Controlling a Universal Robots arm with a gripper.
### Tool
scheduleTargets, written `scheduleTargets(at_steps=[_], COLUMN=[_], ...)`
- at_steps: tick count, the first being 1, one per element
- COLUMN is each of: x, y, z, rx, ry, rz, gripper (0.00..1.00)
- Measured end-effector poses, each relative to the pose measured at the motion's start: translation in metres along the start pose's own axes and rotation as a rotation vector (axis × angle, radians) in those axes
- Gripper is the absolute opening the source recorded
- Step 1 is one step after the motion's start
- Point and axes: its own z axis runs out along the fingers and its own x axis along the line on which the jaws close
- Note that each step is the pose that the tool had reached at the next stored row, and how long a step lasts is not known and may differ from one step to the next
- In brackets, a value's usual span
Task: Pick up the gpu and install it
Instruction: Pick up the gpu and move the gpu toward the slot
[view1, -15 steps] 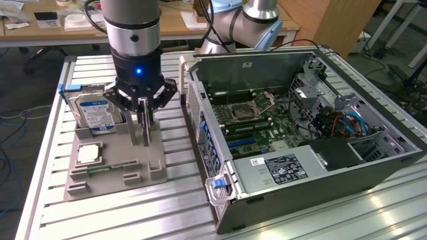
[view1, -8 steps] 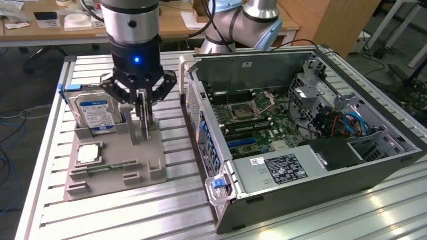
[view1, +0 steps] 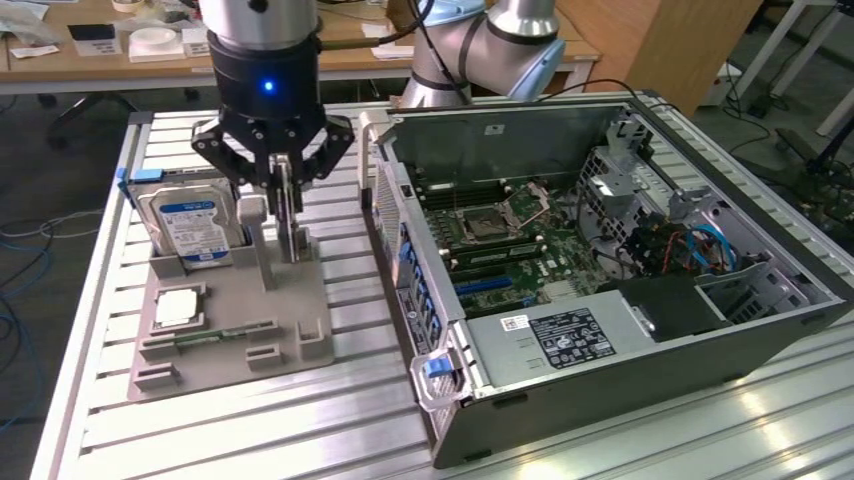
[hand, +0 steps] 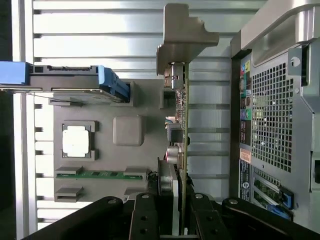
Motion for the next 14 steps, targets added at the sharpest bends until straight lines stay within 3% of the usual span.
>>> scheduleTargets(at_steps=[14], x=[0.001], y=[0.0020], z=[-0.0420], rx=[0.0001], ry=[0.0001], rz=[0.000], gripper=[0.28])
